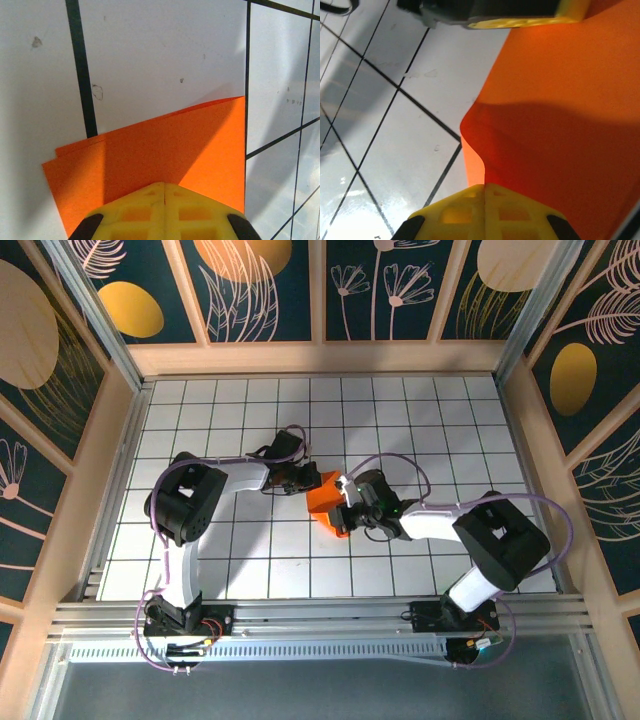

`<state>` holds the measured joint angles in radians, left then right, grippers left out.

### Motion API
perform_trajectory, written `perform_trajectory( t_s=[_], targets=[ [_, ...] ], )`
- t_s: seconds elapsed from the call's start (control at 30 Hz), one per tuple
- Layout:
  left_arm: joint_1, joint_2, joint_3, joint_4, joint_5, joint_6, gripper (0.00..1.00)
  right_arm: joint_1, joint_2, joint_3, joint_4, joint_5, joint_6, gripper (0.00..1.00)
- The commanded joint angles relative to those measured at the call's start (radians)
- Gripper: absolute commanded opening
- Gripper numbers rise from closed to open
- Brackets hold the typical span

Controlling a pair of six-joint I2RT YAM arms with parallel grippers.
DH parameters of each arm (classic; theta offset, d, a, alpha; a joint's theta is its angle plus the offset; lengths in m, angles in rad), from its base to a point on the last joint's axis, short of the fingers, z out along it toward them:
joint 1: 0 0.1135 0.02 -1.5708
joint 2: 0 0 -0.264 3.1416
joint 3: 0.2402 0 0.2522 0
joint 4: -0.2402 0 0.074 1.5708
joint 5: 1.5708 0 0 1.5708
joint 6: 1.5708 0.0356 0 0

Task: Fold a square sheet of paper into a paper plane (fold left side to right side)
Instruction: Third fold the triangle at the center of the table.

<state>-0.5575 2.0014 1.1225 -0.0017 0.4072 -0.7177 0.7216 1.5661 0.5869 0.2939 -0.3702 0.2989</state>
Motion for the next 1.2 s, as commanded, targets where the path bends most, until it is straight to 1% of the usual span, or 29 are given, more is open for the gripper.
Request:
perform_trajectory(
  t_s=[0.0, 0.43, 1.17],
  targets=[
    [-0.008, 0.057, -0.016, -0.103, -0.079, 0.021, 0.0, -0.018, 0.012, 0.032, -0.048, 0.053, 0.014, 0.0],
    [-0.01, 0.056, -0.018, -0.099, -0.082, 0.017, 0.0, -0.053, 0.035, 0.071, -0.078, 0.108, -0.003, 0.0],
    [-0.011, 0.056, -0.02, -0.101, -0.087, 0.013, 0.0, -0.058, 0.07, 0.087, -0.081, 0.151, -0.008, 0.0]
  ],
)
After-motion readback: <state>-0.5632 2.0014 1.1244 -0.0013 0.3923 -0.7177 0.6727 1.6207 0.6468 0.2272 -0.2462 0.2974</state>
